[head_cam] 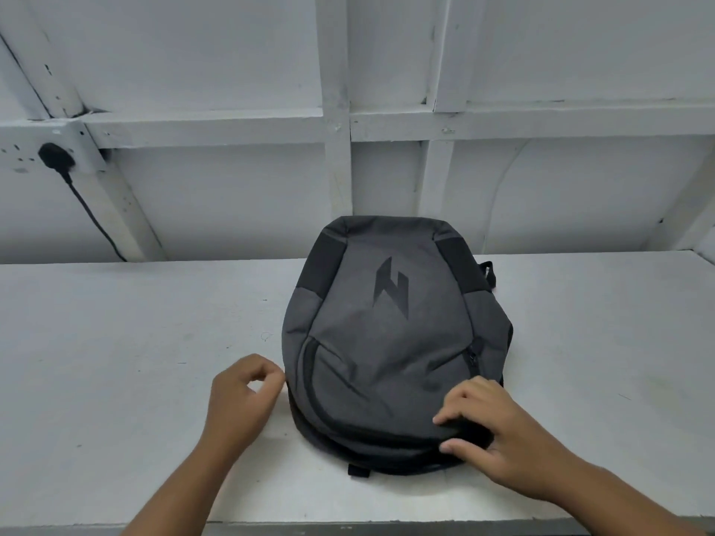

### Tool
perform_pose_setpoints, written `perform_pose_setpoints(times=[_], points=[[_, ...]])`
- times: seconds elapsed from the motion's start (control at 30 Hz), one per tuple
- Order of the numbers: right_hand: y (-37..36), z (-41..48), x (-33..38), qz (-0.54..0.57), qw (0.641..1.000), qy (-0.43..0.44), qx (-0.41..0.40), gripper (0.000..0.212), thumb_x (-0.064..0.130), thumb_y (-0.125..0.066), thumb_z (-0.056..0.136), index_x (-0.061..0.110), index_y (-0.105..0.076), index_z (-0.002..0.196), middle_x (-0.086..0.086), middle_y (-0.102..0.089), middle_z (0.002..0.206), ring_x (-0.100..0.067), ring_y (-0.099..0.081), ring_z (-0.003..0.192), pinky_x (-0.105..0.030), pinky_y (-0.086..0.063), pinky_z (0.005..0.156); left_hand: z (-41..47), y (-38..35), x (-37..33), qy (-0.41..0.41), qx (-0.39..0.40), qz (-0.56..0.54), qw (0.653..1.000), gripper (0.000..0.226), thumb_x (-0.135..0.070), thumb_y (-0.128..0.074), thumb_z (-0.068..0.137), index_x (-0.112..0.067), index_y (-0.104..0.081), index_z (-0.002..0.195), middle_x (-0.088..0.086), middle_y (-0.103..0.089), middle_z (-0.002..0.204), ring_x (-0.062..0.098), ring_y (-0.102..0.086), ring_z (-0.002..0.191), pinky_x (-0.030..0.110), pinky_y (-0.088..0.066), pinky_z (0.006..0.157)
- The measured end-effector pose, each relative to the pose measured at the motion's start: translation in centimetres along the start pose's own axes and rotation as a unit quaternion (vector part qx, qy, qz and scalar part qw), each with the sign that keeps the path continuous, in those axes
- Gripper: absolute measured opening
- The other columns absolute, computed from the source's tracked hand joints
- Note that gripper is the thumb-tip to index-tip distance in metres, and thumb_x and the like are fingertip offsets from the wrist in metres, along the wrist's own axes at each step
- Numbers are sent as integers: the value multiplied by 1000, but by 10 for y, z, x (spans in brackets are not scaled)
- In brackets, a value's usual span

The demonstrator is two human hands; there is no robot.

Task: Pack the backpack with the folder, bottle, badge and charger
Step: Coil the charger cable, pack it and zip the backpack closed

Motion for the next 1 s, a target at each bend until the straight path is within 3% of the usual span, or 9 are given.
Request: perform_pose_setpoints(times=[0.1, 0.2, 0.3, 0.37, 0.43, 0.57, 0.73, 0.9, 1.0], points=[[23, 21, 1, 21, 1000, 14, -3, 10, 38, -65, 94, 30, -71, 94, 19, -63, 96, -7, -60, 97, -25, -46, 87, 32, 3, 6, 33, -4, 9, 999, 18, -11, -65, 90, -23, -74, 80, -11, -75, 81, 4, -67, 80, 26, -51, 73], [66, 64, -33, -69, 994, 28, -74, 19, 13, -56, 93, 19, -71, 104, 8, -67, 106, -12, -59, 103, -31, -47, 93, 75, -10, 12, 27, 54, 49, 997, 23, -18, -61, 98, -22, -69, 120, -2, -75, 110, 13, -68, 98, 30, -54, 89], [104, 116, -88, -223, 974, -32, -25, 70, -15, -54, 78, 20, -55, 139, -6, -51, 145, -24, -45, 134, -46, -41, 112, 114, -27, 10, 25, 117, 59, 991, 39, -19, -60, 100, -17, -59, 138, 0, -69, 127, 19, -65, 111, 35, -52, 99], [109, 141, -115, -314, 948, -23, 57, 92, -15, -59, 78, 27, -31, 155, -5, -26, 164, -28, -27, 149, -42, -29, 121, 129, -39, 7, 11, 158, 48, 986, 38, -16, -61, 98, -20, -61, 136, -3, -69, 127, 16, -66, 110, 35, -53, 98], [99, 156, -129, -381, 917, 35, 113, 99, -5, -65, 84, 31, -12, 160, -3, -8, 168, -26, -11, 154, -36, -14, 124, 138, -45, 8, 5, 176, 43, 983, 36, -11, -63, 95, -20, -66, 130, -4, -72, 122, 13, -68, 106, 36, -55, 96], [77, 173, -136, -421, 885, 92, 176, 104, 5, -66, 90, 35, 6, 158, 2, 10, 168, -20, 7, 155, -35, 2, 124, 146, -49, 18, 19, 160, 51, 986, 31, -5, -63, 95, -16, -68, 123, -1, -73, 113, 16, -68, 101, 32, -55, 88], [79, 178, -138, -400, 885, 104, 212, 89, 2, -56, 97, 36, -2, 159, 8, 5, 168, -16, 8, 154, -38, -3, 126, 155, -49, 22, 31, 112, 64, 991, 11, -5, -69, 90, -15, -71, 96, 1, -73, 94, 16, -65, 85, 26, -48, 72], [77, 179, -134, -391, 896, 126, 171, 78, 2, -60, 95, 34, -24, 157, 6, -25, 165, -19, -20, 153, -38, -24, 123, 158, -52, 27, 15, 107, 118, 987, 10, -8, -63, 93, -16, -67, 96, -1, -70, 95, 17, -64, 85, 28, -48, 73], [78, 178, -132, -397, 896, 126, 155, 72, 3, -61, 95, 32, -32, 154, 7, -32, 162, -19, -29, 150, -35, -30, 119, 159, -48, 28, 1, 96, 135, 986, 7, -15, -61, 95, -17, -68, 95, -2, -72, 92, 15, -65, 81, 27, -49, 65]])
Point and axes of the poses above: each hand's wrist, its own z-axis towards the middle knuckle, its own y-axis out of the back of the hand, x = y × z, the point moved 5 cm from there along z, towards the middle knuckle
